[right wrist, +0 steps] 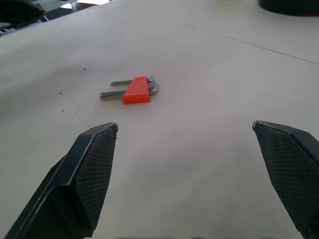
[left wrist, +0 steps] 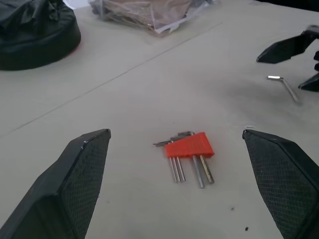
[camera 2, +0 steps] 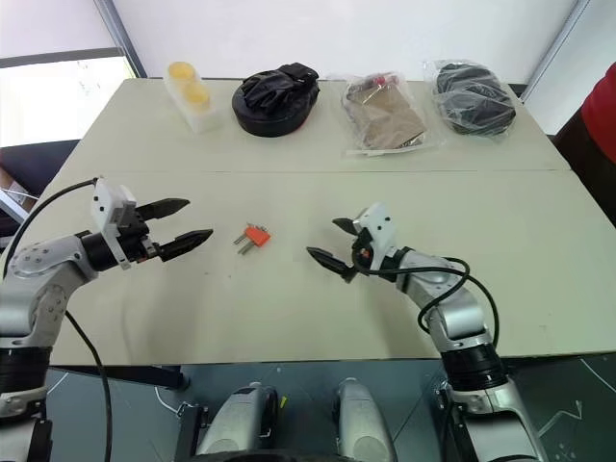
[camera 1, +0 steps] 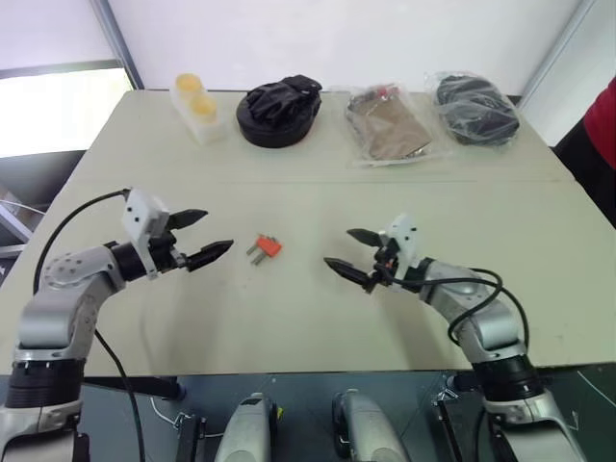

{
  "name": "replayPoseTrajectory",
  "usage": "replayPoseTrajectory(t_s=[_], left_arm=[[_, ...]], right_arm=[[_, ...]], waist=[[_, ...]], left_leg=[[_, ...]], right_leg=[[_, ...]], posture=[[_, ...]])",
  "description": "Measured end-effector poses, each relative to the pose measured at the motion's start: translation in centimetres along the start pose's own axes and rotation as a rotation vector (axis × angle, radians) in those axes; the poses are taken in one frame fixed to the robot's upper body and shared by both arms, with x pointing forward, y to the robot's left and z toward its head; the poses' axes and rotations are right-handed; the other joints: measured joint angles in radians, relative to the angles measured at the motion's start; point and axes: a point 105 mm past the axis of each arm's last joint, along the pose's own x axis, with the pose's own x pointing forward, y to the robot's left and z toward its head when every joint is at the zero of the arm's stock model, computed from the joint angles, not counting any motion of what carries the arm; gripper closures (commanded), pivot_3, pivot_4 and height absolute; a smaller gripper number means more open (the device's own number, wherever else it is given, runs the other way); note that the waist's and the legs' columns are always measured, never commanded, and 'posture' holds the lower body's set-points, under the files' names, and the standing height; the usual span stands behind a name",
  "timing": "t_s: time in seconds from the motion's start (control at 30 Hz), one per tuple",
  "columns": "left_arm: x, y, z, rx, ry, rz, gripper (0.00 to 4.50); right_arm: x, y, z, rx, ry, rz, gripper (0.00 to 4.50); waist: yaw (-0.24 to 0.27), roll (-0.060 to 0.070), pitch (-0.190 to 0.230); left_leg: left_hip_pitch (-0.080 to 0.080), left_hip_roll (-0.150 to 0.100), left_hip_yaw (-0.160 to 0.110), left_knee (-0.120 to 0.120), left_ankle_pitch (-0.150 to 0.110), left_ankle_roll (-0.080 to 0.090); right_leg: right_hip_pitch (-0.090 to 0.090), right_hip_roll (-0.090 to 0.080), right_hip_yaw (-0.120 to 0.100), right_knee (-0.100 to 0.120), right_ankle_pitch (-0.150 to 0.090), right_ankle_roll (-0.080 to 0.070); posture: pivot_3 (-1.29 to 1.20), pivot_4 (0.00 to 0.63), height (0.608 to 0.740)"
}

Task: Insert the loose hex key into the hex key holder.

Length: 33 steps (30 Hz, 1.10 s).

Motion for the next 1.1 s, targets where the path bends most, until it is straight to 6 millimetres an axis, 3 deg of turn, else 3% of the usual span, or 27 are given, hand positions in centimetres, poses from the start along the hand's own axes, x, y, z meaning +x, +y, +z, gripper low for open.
replayPoseTrajectory(t_s=[0.43, 0.7, 0.97, 1.1], left_arm=[[-0.7, 0.2, -2.2, -0.051, 0.054, 0.031, 0.06], [-0.7, 0.2, -2.2, -0.033, 0.051, 0.034, 0.06], [-0.7, 0.6, -2.7, -0.030, 0.049, 0.054, 0.06], [-0.5, 0.6, -3.0, -0.028, 0.047, 0.053, 0.06]], right_arm=[[-4.0, -2.8, 0.5, -0.013, 0.050, -0.024, 0.00], [-4.5, -2.8, -0.1, 0.003, 0.082, 0.022, 0.00], [-6.3, -5.1, -1.1, 0.011, 0.109, -0.063, 0.00], [-6.3, -5.2, -1.2, 0.008, 0.106, -0.067, 0.00]], waist=[[0.000, 0.000, 0.000], [0.000, 0.000, 0.000], [0.001, 0.000, 0.000], [0.000, 0.000, 0.000]], left_leg=[[0.000, 0.000, 0.000, 0.000, 0.000, 0.000], [0.000, 0.000, 0.000, 0.000, 0.000, 0.000], [0.000, 0.000, 0.000, 0.000, 0.000, 0.000], [0.000, 0.000, 0.000, 0.000, 0.000, 0.000]], right_leg=[[0.000, 0.001, 0.000, 0.000, 0.000, 0.000], [0.000, 0.001, 0.000, 0.000, 0.000, 0.000], [0.000, 0.001, 0.000, 0.000, 0.000, 0.000], [0.000, 0.001, 0.000, 0.000, 0.000, 0.000]], posture=[[0.00, 0.150, 0.740], [0.00, 0.150, 0.740], [0.00, 0.150, 0.740], [0.00, 0.150, 0.740]])
